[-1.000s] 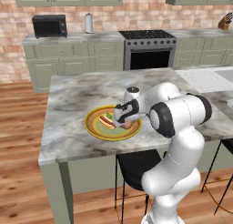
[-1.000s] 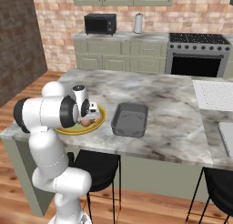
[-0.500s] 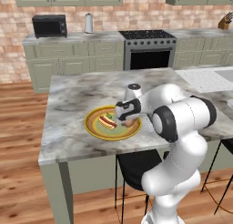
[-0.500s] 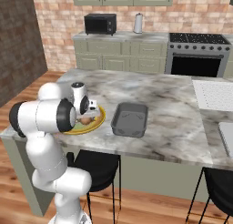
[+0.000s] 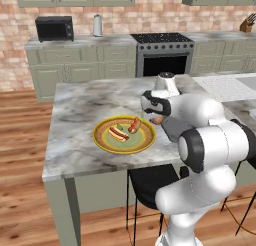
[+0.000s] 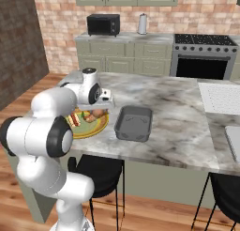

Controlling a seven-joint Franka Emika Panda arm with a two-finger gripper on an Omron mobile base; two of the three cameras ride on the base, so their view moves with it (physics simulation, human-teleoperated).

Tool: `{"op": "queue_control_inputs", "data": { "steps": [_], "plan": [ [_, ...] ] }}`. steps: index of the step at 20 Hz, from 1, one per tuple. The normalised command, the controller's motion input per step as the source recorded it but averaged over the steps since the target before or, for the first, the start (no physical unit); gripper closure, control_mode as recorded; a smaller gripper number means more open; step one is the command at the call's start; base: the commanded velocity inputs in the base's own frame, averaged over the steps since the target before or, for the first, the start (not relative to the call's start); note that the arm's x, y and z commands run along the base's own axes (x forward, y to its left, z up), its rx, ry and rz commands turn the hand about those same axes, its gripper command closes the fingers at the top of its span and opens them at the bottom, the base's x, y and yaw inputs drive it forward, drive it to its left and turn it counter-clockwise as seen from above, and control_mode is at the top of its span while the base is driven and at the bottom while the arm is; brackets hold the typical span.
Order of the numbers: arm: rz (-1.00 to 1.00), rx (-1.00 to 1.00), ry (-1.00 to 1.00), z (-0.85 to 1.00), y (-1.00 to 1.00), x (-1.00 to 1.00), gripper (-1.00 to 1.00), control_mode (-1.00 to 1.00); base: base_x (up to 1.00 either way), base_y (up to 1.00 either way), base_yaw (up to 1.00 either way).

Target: Place one cooked food and one vegetable from the large plate to each tupperware container.

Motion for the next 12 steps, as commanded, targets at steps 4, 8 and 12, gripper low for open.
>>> {"op": "queue_control_inputs", "data": {
  "steps": [4, 8, 12],
  "plan": [
    [-0.27, 0.00, 0.02, 0.24, -0.97, -0.04, 1.00, -1.00, 0.00, 0.00, 0.00],
    [-0.24, 0.00, 0.00, -0.03, -0.98, 0.00, 1.00, -1.00, 0.00, 0.00, 0.00],
    [-0.16, 0.01, 0.00, -0.07, -0.74, 0.04, 1.00, -1.00, 0.00, 0.00, 0.00]
  ]
}}
